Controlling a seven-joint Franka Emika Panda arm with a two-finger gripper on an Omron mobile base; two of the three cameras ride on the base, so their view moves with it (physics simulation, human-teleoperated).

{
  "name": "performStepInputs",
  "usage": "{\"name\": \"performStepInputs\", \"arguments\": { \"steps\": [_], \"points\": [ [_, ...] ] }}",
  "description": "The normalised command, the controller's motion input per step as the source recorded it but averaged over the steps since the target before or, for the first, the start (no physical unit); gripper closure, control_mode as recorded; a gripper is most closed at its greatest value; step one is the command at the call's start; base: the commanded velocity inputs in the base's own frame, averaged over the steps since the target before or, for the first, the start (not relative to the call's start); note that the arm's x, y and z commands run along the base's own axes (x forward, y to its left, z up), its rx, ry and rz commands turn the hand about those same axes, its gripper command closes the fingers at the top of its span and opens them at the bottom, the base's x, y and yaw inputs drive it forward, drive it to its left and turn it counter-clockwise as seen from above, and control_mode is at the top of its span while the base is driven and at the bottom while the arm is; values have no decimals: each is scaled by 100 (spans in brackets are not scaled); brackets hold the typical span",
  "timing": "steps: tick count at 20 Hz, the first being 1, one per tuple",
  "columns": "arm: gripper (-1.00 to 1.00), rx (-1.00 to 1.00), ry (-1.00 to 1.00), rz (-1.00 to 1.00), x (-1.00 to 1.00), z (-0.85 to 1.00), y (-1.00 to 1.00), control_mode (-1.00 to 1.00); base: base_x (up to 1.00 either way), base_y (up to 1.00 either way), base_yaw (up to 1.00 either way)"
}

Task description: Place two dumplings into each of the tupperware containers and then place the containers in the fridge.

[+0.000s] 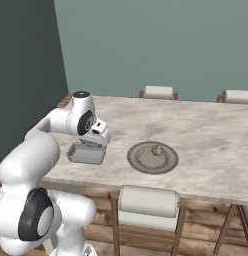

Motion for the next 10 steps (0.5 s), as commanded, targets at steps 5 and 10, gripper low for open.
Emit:
{"name": "performStepInputs", "arguments": {
  "steps": [5, 10],
  "points": [
    [100, 0, 12, 5, 46, 5, 52, -100, 0, 0, 0],
    [100, 0, 13, 0, 65, -28, 5, -100, 0, 0, 0]
  ]
}}
